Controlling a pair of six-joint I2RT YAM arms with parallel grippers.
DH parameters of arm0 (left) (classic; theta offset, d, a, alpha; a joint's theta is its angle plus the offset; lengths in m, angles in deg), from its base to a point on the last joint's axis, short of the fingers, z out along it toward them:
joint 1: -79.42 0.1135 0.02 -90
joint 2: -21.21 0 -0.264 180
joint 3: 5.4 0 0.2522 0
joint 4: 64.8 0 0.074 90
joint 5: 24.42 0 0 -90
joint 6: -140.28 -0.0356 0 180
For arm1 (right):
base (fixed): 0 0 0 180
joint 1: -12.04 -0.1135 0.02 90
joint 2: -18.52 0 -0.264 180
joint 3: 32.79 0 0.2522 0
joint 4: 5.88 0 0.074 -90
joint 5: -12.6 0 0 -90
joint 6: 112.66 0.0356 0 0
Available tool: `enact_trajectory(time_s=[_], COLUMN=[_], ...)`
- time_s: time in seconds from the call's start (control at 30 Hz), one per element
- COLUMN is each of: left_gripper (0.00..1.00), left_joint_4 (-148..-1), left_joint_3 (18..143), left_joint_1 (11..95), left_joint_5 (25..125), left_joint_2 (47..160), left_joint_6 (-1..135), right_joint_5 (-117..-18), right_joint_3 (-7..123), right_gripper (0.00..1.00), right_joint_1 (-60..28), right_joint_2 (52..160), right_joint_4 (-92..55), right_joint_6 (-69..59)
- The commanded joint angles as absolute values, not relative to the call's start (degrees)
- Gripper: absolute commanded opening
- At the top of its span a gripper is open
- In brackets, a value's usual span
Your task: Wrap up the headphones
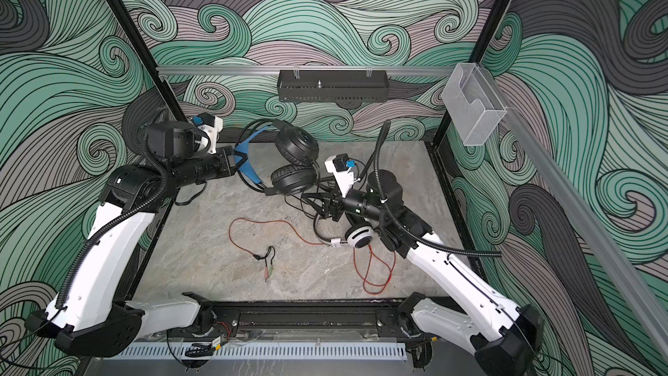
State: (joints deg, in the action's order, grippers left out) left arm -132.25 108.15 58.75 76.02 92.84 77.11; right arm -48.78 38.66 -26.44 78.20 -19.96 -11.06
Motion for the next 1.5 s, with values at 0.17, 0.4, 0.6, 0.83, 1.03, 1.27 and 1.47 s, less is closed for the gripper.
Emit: enact_trajectory(time_s=[0.17, 0.4, 0.6, 0.83, 1.03, 1.27, 1.47], left_gripper=[0.00, 0.00, 0.00, 0.00, 0.00, 0.00, 0.00], left_joint_4=[-130.3, -134.7, -139.6, -138.0, -137.1, -139.2, -137.0], left_joint_3=[111.6, 118.4, 122.0, 118.6, 121.1, 124.0, 125.2], left_joint_1=[58.7, 58.6, 58.6, 58.6, 58.6, 58.8, 58.9], left_joint_5=[78.8, 82.8, 82.6, 81.8, 80.1, 78.7, 81.5], left_joint_2=[93.1, 96.6, 97.2, 95.3, 97.2, 98.8, 99.3], left_joint_6=[80.2, 77.3, 75.6, 77.9, 80.1, 80.3, 83.1], right_joint_5=[-51.3, -49.0, -50.6, -52.3, -49.4, -48.3, -48.9], right_joint_3=[37.8, 36.5, 34.8, 35.4, 36.4, 36.3, 34.4], right_gripper=[0.75, 0.83, 0.86, 0.84, 0.55, 0.51, 0.70], right_joint_1=[-27.0, -26.7, -26.8, -26.8, -26.7, -26.7, -25.7], right_joint_2=[73.1, 75.0, 75.2, 76.6, 80.2, 81.4, 82.4], right_joint_4=[-25.8, -20.9, -15.5, -13.6, -11.3, -9.7, -4.8], right_joint_6=[-14.5, -12.4, -10.3, -10.0, -8.4, -7.0, -3.8])
